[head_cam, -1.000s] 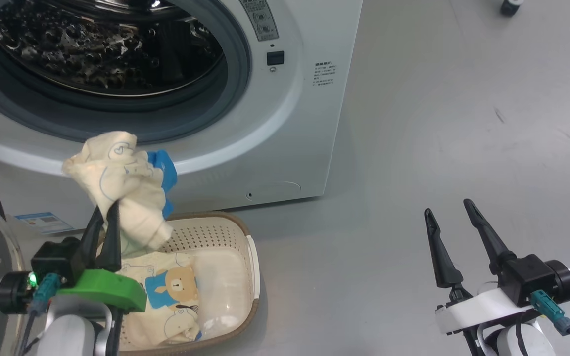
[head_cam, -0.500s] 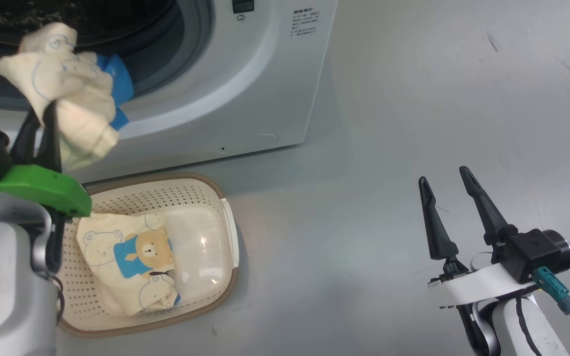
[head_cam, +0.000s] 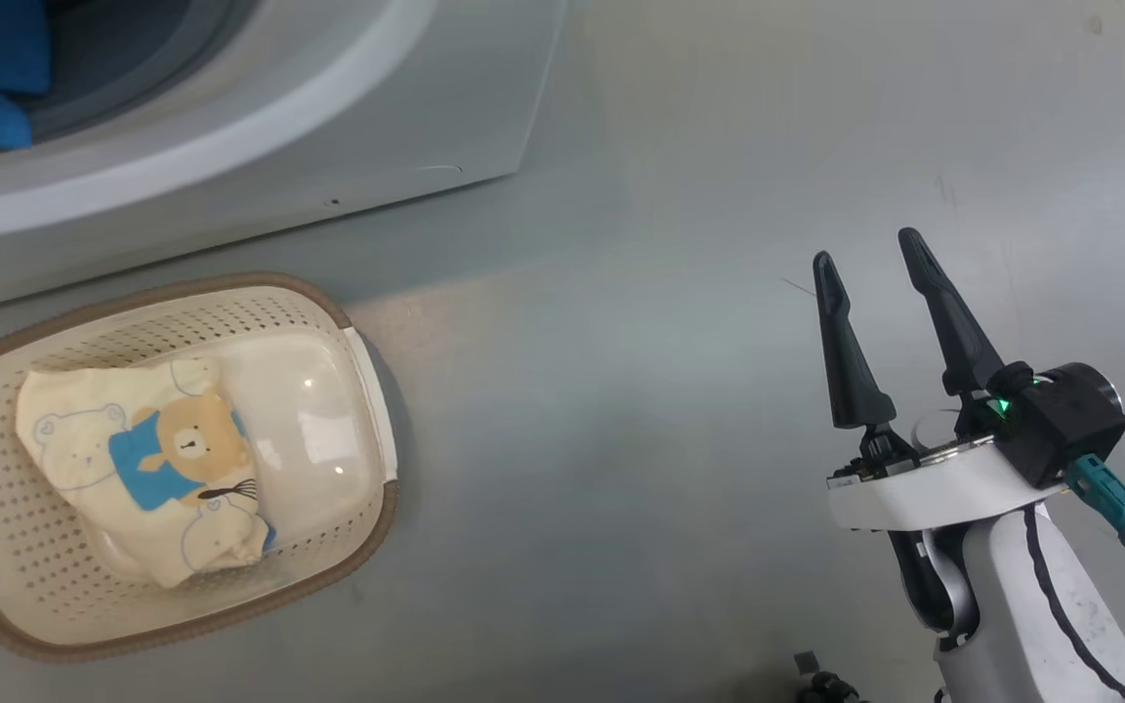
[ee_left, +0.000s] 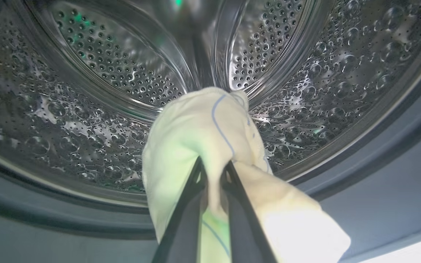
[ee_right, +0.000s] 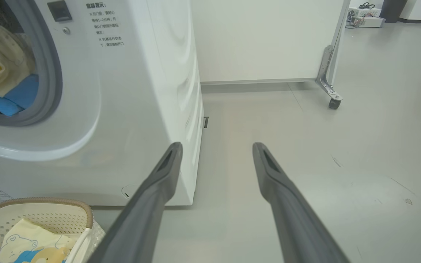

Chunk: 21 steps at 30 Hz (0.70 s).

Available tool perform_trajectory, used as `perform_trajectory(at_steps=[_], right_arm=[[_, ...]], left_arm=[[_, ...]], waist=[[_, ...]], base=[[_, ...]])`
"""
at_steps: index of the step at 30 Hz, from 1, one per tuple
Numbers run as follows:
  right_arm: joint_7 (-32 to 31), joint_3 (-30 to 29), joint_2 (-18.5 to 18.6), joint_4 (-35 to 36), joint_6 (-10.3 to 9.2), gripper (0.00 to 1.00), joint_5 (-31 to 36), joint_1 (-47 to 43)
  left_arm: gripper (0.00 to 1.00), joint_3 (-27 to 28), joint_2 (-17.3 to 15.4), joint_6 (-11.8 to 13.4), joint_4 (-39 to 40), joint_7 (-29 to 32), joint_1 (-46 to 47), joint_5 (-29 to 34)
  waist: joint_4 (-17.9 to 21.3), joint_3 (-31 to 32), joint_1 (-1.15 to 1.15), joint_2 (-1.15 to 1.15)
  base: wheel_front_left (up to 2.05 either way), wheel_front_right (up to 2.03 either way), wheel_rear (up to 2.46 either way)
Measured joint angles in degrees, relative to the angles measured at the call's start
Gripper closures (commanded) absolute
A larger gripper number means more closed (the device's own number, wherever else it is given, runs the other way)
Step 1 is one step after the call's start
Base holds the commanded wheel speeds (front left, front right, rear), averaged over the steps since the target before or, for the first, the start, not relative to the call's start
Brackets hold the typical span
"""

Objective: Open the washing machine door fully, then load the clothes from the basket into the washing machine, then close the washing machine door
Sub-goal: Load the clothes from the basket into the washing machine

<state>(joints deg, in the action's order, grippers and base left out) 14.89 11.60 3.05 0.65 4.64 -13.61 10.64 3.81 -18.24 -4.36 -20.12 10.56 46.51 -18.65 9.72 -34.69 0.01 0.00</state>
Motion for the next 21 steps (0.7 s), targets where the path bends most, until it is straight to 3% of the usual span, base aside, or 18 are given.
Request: perform_trajectory(at_steps=[9, 15, 21], right_arm=[[0.0, 1.7, -0.2, 0.6, 0.24, 0.00, -3.1, 4.5], [0.0, 1.8, -0.3, 0.5, -0.27, 0.00, -4.6, 5.8], [0.0, 2.4, -0.3, 0.2, -0.70, 0.00, -5.0, 6.9]], left_arm=[[1.00, 0.8, -5.9, -0.5, 0.2, 4.1, 10.5, 0.3], [1.00, 0.8, -6.3, -0.6, -1.3, 3.8, 15.0, 0.6], [1.00, 1.0, -7.3, -0.8, -1.3, -0.8, 18.6, 2.2]], waist=[[3.7, -7.0, 0.00, 0.00], [5.8, -10.4, 0.01, 0.00], [7.3, -12.0, 0.00, 0.00]], base=[[0.00, 0.00, 0.00], [0.00, 0.00, 0.00], [0.00, 0.00, 0.00]])
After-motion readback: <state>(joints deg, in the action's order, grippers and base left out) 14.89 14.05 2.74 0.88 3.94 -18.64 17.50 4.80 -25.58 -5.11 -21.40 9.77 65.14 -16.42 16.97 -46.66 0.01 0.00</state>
